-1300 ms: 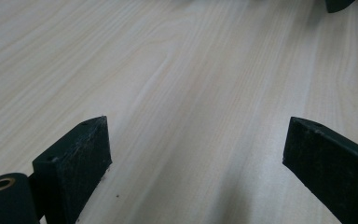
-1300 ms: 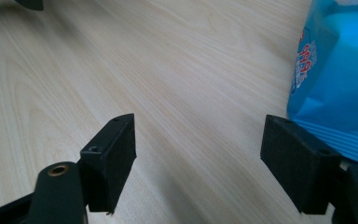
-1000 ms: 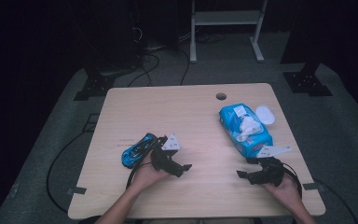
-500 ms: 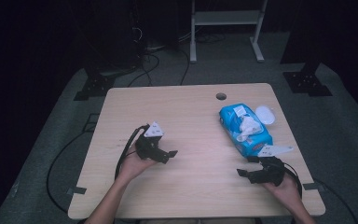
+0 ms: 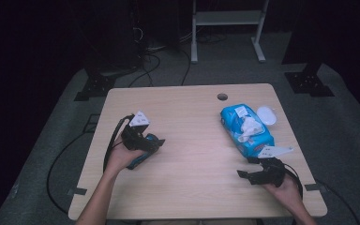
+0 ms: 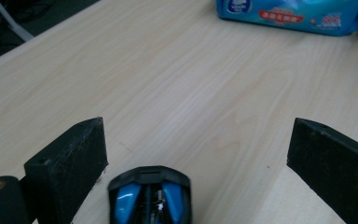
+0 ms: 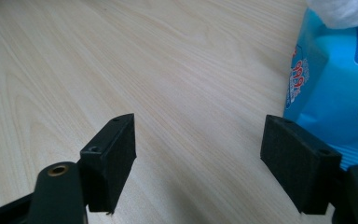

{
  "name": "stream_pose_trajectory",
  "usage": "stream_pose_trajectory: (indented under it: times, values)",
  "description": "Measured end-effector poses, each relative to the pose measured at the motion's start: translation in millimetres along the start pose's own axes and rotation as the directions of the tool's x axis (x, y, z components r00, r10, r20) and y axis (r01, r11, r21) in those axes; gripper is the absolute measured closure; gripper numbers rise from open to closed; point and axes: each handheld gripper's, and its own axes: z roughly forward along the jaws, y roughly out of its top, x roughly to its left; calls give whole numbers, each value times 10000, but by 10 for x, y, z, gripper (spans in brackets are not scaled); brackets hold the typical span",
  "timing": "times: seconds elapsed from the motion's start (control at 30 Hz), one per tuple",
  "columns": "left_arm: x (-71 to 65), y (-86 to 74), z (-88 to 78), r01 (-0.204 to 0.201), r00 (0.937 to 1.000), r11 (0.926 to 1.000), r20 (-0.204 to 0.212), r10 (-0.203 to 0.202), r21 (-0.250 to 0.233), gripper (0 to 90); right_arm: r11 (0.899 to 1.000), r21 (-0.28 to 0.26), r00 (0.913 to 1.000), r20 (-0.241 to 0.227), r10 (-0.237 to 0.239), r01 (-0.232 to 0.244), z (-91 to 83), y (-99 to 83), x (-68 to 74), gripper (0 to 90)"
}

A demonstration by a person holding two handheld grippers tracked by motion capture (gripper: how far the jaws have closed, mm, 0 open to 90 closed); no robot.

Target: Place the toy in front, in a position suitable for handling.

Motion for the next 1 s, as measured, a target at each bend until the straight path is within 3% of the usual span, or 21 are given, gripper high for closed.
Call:
stream_pose_trajectory:
  times: [0.13,0.3,0.47,0.6,1.0]
  values:
    - [84,-51,-28,401,9991,9990,-159,-404,-179,42,10000,5,10000,5,-24,24,4,3,4,255]
    - [115,-130,-6,260,9989,9996,-403,-256,87,42,10000,-45,10000,26,-33,33,-4,3,6,255]
    - [188,-239,66,417,9975,9983,-582,-392,412,43,10000,-51,10000,-21,-85,85,3,14,22,255]
    - [251,-306,95,656,9967,9951,-528,-618,736,42,10000,-31,10000,-39,-85,85,6,13,27,255]
    - [279,-603,168,438,9990,9835,-208,-408,1758,56,10000,20,9999,-107,-87,87,-5,-6,34,255]
